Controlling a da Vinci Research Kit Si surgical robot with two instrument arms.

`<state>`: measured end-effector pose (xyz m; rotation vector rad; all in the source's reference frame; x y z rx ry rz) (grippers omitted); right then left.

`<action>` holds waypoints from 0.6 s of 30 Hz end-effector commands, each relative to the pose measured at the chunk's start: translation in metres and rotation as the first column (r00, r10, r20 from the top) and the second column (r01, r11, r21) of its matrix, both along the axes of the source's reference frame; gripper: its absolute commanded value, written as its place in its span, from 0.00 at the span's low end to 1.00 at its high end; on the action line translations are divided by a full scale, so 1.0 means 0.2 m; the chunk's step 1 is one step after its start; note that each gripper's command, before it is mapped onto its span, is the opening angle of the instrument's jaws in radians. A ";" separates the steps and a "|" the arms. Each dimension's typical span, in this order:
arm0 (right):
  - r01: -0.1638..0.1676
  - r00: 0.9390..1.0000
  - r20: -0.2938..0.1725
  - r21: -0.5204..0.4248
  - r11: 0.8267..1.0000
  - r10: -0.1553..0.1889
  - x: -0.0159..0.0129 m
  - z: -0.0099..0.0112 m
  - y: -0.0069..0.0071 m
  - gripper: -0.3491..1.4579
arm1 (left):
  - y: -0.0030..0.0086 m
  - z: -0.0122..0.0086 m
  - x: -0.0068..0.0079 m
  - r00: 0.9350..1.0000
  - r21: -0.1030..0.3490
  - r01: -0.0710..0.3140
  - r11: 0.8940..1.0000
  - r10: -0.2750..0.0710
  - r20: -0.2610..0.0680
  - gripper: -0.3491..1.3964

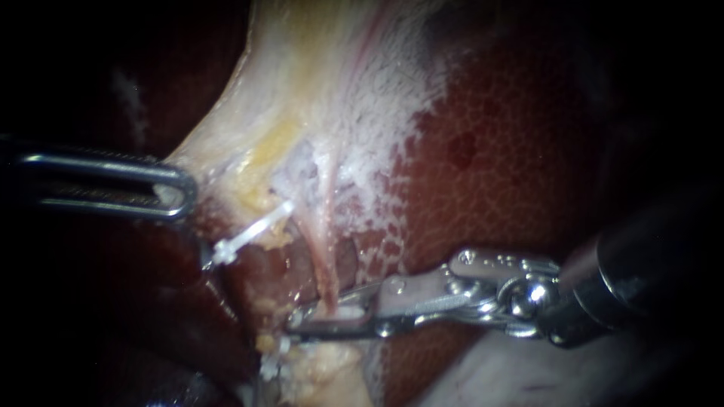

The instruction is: Going back second clip right tube

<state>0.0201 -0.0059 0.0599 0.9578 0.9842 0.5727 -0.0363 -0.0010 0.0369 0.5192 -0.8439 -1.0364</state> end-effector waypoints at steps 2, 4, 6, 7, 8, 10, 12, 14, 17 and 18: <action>0.007 1.000 -0.004 0.000 1.000 -0.007 0.000 0.001 0.000 0.00 | 0.000 0.000 0.000 1.000 0.000 0.000 1.000 0.000 0.000 0.00; 0.012 1.000 -0.007 -0.001 1.000 -0.012 0.000 0.001 0.001 0.00 | 0.000 0.000 0.000 1.000 0.000 0.000 1.000 0.000 0.000 0.00; 0.014 1.000 -0.007 -0.001 1.000 -0.014 0.000 0.001 0.001 0.00 | 0.000 0.000 0.000 1.000 0.000 0.000 1.000 0.000 0.000 0.00; 0.014 1.000 -0.007 -0.001 1.000 -0.014 0.000 0.001 0.001 0.00 | 0.000 0.000 0.000 1.000 0.000 0.000 1.000 0.000 0.000 0.00; 0.014 1.000 -0.007 -0.001 1.000 -0.014 0.000 0.001 0.001 0.00 | 0.000 0.000 0.000 1.000 -0.001 0.000 1.000 0.000 0.000 0.00; 0.012 1.000 -0.008 0.005 1.000 -0.012 -0.001 0.000 0.000 0.00 | 0.000 0.000 0.000 1.000 -0.001 0.001 1.000 -0.001 -0.001 0.00; 0.010 1.000 -0.012 0.012 1.000 -0.010 -0.001 -0.001 -0.001 0.14 | 0.000 0.000 0.000 1.000 -0.001 0.000 1.000 0.000 -0.001 0.00; -0.001 1.000 -0.007 0.006 1.000 0.002 0.000 -0.002 -0.002 0.33 | 0.000 0.000 0.000 1.000 -0.001 0.000 1.000 0.000 -0.001 0.00; 0.003 1.000 -0.030 -0.054 0.999 -0.004 0.002 -0.004 -0.004 0.45 | -0.001 0.000 0.000 1.000 -0.001 0.000 1.000 0.000 -0.001 0.00; 0.005 0.999 -0.035 -0.065 0.998 -0.007 0.002 -0.004 -0.004 0.46 | -0.001 0.000 0.000 1.000 -0.001 0.000 1.000 0.000 -0.001 0.00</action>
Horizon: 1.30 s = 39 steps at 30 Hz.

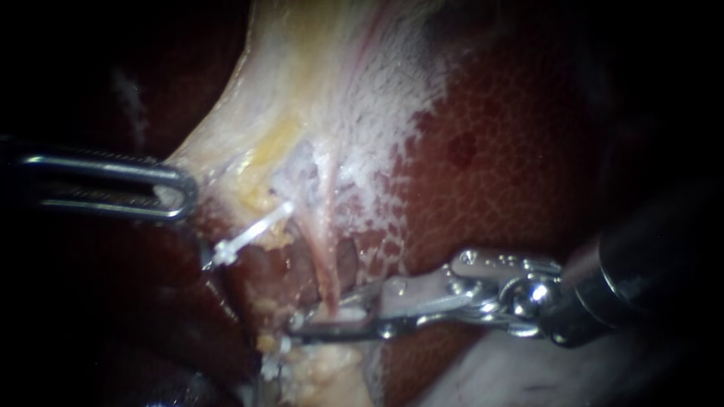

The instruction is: Going back second clip right tube

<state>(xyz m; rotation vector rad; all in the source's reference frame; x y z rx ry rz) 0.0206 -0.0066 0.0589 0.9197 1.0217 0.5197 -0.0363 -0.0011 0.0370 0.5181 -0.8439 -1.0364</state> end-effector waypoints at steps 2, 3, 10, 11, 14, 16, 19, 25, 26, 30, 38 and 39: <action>0.006 1.000 -0.019 -0.042 0.999 -0.007 0.000 0.001 0.000 0.48 | 0.000 0.000 0.000 1.000 0.000 0.000 1.000 0.000 0.000 0.00; 0.007 1.000 -0.025 -0.058 0.998 -0.009 0.001 0.000 0.000 0.49 | 0.000 0.000 0.000 1.000 -0.001 0.000 1.000 0.000 0.000 0.00; -0.053 0.998 -0.035 -0.200 0.978 0.047 0.000 0.001 0.001 0.52 | 0.000 0.000 0.000 1.000 -0.001 0.000 1.000 0.000 0.000 0.00; -0.055 0.998 -0.035 -0.206 0.977 0.049 0.000 0.002 0.001 0.52 | 0.000 0.000 0.000 1.000 -0.001 0.000 1.000 0.000 0.000 0.00; -0.056 0.998 -0.046 -0.247 0.967 0.046 -0.002 0.002 0.001 0.52 | 0.000 0.000 0.000 1.000 -0.001 0.000 1.000 0.000 0.000 0.00; -0.052 0.998 -0.053 -0.262 0.964 0.040 -0.003 0.002 0.001 0.52 | 0.000 0.000 0.000 1.000 -0.001 0.000 1.000 0.000 0.000 0.00; -0.051 0.998 -0.059 -0.278 0.959 0.036 -0.006 0.003 0.002 0.52 | 0.000 0.000 0.000 1.000 -0.001 0.000 1.000 0.000 0.000 0.00; -0.051 0.997 -0.065 -0.301 0.952 0.032 -0.014 0.004 0.004 0.52 | 0.000 0.001 0.000 1.000 -0.001 0.000 1.000 0.000 0.000 0.00; -0.052 0.997 -0.066 -0.307 0.950 0.033 -0.015 0.004 0.004 0.52 | 0.000 0.001 0.000 1.000 -0.001 -0.001 1.000 0.001 0.000 0.00; -0.059 0.997 -0.066 -0.322 0.945 0.040 -0.020 0.004 0.005 0.52 | -0.001 0.002 0.000 1.000 -0.002 -0.001 1.000 0.001 0.000 0.00; -0.057 0.996 -0.086 -0.382 0.922 0.026 -0.032 -0.003 0.010 0.52 | -0.001 0.003 0.000 1.000 -0.002 -0.001 1.000 0.001 0.000 0.00; -0.056 0.996 -0.091 -0.396 0.917 0.022 -0.034 -0.005 0.011 0.52 | -0.001 0.003 0.000 1.000 -0.002 -0.001 1.000 0.001 0.000 0.00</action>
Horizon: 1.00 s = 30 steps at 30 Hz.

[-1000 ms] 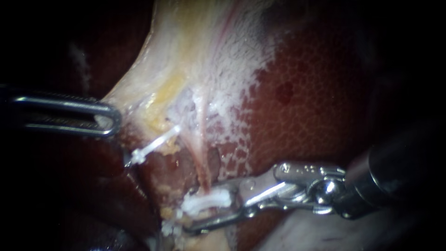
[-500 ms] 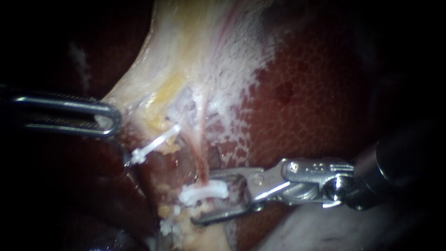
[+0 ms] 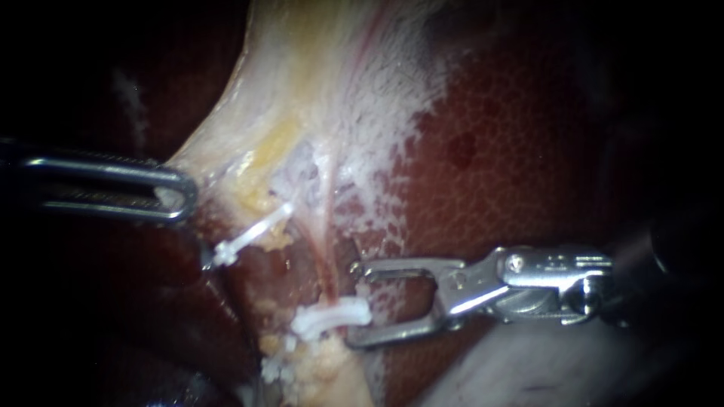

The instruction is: Going back second clip right tube

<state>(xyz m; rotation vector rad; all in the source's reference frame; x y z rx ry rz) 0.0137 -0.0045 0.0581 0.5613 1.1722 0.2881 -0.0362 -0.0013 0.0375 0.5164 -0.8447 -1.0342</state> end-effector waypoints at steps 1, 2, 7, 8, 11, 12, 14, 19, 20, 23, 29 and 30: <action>0.000 1.000 -0.002 -0.010 1.000 0.000 -0.001 -0.001 0.001 0.52 | 0.000 0.000 0.000 1.000 0.000 0.000 1.000 0.000 0.000 0.00; 0.007 1.000 -0.010 -0.035 0.999 -0.007 -0.003 -0.002 0.002 0.52 | 0.000 0.000 0.000 1.000 0.000 0.000 1.000 0.000 0.000 0.00; 0.016 0.999 -0.027 -0.116 0.993 -0.020 -0.010 -0.008 0.009 0.52 | 0.000 0.001 0.000 1.000 -0.001 0.000 1.000 0.000 0.000 0.00; 0.018 0.999 -0.031 -0.131 0.991 -0.023 -0.011 -0.009 0.010 0.52 | 0.000 0.001 0.000 1.000 -0.001 0.000 1.000 0.000 0.000 0.00; 0.026 0.999 -0.039 -0.159 0.987 -0.032 -0.014 -0.012 0.012 0.52 | 0.000 0.001 0.000 1.000 -0.001 0.000 1.000 0.000 0.000 0.00; 0.027 0.999 -0.040 -0.163 0.986 -0.034 -0.015 -0.012 0.013 0.52 | 0.000 0.001 0.000 1.000 -0.001 0.000 1.000 0.000 0.000 0.00; 0.034 0.998 -0.047 -0.189 0.981 -0.044 -0.016 -0.013 0.014 0.52 | 0.000 0.002 0.000 1.000 -0.001 0.000 1.000 0.000 0.000 0.00; 0.045 0.997 -0.057 -0.225 0.973 -0.059 -0.019 -0.014 0.014 0.53 | 0.000 0.002 0.000 1.000 -0.002 0.001 1.000 -0.001 0.002 0.00; 0.047 0.996 -0.060 -0.235 0.971 -0.063 -0.019 -0.015 0.015 0.53 | 0.000 0.002 0.000 1.000 -0.002 0.001 1.000 -0.001 0.002 0.00; 0.054 0.995 -0.067 -0.266 0.963 -0.075 -0.021 -0.016 0.016 0.53 | 0.000 0.002 0.000 1.000 -0.003 0.001 1.000 -0.001 0.002 0.00; 0.063 0.993 -0.077 -0.301 0.951 -0.090 -0.025 -0.020 0.020 0.53 | 0.000 0.004 0.000 1.000 -0.002 -0.001 1.000 0.001 0.000 0.00; 0.063 0.993 -0.078 -0.300 0.952 -0.091 -0.026 -0.020 0.021 0.53 | 0.000 0.004 0.000 1.000 -0.003 -0.001 1.000 0.001 0.000 0.00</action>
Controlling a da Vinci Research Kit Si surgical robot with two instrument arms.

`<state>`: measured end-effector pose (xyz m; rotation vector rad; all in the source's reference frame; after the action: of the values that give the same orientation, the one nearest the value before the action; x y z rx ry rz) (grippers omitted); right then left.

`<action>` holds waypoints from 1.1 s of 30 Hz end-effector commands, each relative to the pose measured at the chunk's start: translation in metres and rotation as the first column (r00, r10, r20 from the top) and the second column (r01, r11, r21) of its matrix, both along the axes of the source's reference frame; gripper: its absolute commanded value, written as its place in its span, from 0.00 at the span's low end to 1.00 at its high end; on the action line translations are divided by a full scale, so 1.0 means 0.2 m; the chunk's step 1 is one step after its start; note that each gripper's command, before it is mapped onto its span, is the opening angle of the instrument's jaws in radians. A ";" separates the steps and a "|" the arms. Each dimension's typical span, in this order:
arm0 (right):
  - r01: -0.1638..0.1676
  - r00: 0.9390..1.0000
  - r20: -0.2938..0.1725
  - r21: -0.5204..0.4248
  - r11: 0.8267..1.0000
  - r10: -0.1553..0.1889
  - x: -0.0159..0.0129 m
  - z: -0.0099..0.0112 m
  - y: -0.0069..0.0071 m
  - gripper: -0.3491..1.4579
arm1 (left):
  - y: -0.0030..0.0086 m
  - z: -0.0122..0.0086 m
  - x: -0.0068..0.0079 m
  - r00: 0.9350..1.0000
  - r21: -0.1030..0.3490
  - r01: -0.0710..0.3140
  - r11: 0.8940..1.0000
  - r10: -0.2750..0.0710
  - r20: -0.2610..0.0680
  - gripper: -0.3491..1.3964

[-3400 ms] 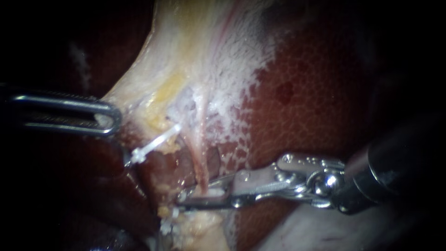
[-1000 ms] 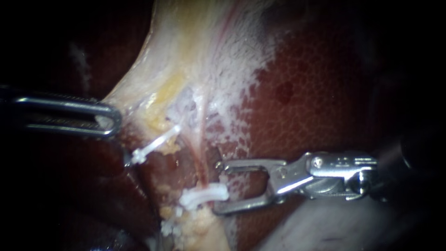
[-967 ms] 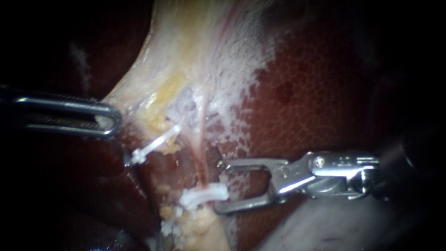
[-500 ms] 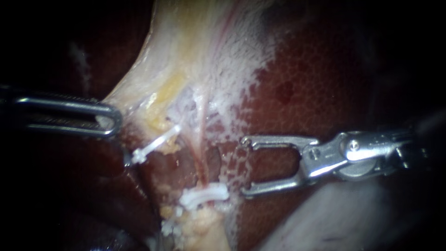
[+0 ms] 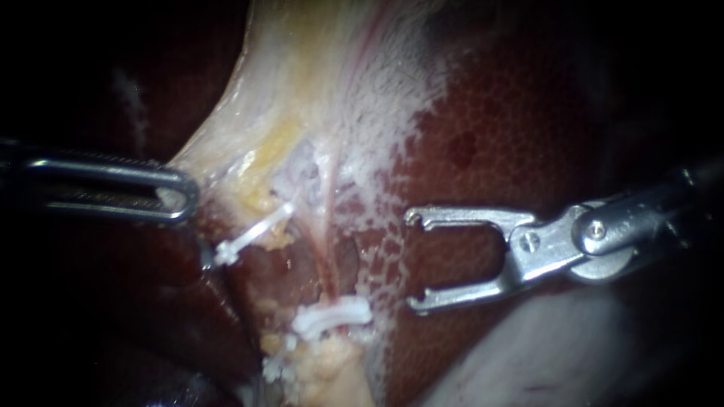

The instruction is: Going back second clip right tube

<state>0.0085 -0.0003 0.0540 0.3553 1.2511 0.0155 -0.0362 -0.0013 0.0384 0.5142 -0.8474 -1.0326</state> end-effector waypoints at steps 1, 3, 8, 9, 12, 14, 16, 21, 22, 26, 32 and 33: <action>0.002 1.000 -0.001 -0.003 1.000 -0.002 -0.001 0.000 0.000 0.53 | 0.000 0.000 0.000 1.000 0.000 -0.001 1.000 0.001 -0.001 0.00; 0.003 1.000 -0.002 -0.001 1.000 -0.003 -0.003 -0.001 0.001 0.53 | 0.000 0.001 0.000 1.000 0.000 -0.001 1.000 0.001 -0.001 0.00; 0.006 1.000 -0.004 -0.004 1.000 -0.006 -0.006 -0.003 0.002 0.53 | 0.000 0.001 0.000 1.000 0.000 -0.001 1.000 0.001 -0.001 0.00; 0.006 1.000 -0.005 -0.004 1.000 -0.006 -0.006 -0.003 0.002 0.53 | 0.000 0.001 0.000 1.000 0.000 -0.001 1.000 0.001 -0.001 0.00; 0.006 1.000 -0.005 -0.004 1.000 -0.006 -0.006 -0.003 0.002 0.53 | 0.000 0.002 0.000 1.000 0.000 -0.001 1.000 0.001 -0.001 0.00; 0.006 1.000 -0.005 -0.004 1.000 -0.007 -0.006 -0.004 0.002 0.53 | 0.001 0.002 0.000 1.000 0.000 -0.002 1.000 0.002 -0.001 0.00; 0.007 1.000 -0.005 -0.004 1.000 -0.007 -0.006 -0.004 0.001 0.52 | 0.001 0.004 0.001 1.000 0.000 -0.002 1.000 0.002 -0.001 0.00; 0.007 1.000 -0.005 -0.004 1.000 -0.007 -0.007 -0.005 0.001 0.52 | 0.003 0.010 0.001 1.000 -0.001 -0.004 1.000 0.004 -0.003 0.00; 0.007 1.000 -0.005 -0.004 1.000 -0.007 -0.007 -0.005 0.001 0.52 | 0.003 0.011 0.001 1.000 -0.001 -0.006 1.000 0.006 -0.006 0.00; 0.007 1.000 -0.005 -0.004 1.000 -0.007 -0.007 -0.005 0.001 0.52 | 0.002 0.023 0.001 1.000 -0.003 -0.014 1.000 0.014 -0.019 0.00; 0.007 1.000 -0.005 -0.004 1.000 -0.008 -0.007 -0.005 0.001 0.52 | -0.004 0.040 -0.004 0.999 0.013 -0.029 0.999 0.030 -0.040 0.00; 0.008 1.000 -0.005 -0.004 1.000 -0.008 -0.008 -0.005 0.001 0.52 | -0.005 0.042 -0.005 0.999 0.020 -0.031 0.999 0.032 -0.042 0.00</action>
<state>0.0070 -0.0002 0.0530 0.3567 1.2548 0.0052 -0.0376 -0.0025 0.0471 0.5204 -0.7876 -1.0177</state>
